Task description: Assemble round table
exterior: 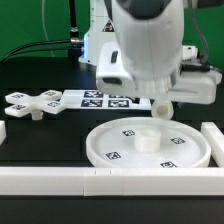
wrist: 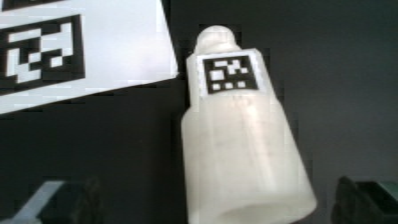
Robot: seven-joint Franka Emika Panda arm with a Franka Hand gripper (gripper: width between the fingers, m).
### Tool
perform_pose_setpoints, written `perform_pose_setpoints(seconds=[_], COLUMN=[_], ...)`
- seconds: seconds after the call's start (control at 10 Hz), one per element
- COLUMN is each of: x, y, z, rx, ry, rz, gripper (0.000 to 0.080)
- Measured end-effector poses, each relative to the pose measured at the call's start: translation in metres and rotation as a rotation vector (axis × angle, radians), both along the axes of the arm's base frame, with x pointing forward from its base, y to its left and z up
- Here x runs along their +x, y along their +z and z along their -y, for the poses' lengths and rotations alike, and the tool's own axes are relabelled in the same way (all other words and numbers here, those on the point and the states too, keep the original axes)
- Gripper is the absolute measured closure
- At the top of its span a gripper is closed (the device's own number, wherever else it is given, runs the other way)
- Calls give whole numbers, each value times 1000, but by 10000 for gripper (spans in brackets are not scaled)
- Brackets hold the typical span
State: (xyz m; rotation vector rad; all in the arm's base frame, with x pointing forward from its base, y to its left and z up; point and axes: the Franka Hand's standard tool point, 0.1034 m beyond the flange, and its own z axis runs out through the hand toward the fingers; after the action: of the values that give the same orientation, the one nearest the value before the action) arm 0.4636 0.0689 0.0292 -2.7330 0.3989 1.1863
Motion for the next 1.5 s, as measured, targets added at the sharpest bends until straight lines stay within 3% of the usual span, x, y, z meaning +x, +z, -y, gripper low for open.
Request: perform_pose_setpoints(seconds=[0.3,0.4,0.7,1.0,1.1,1.2,1.5], x=[-6,-2,-10,-12,-12,-12,-9], y=[-8,-13,-20,-21,-21,-21,-18], z=[-4,-6,-14,-16,-16,-16,-16], rx=[44,44,38,38,38,38,45], ry=[17,17,29,34,34,34,42], rz=[-173,-162,-156,-157,-157,-157,-150], gripper=[151,151,151,178,355,393,392])
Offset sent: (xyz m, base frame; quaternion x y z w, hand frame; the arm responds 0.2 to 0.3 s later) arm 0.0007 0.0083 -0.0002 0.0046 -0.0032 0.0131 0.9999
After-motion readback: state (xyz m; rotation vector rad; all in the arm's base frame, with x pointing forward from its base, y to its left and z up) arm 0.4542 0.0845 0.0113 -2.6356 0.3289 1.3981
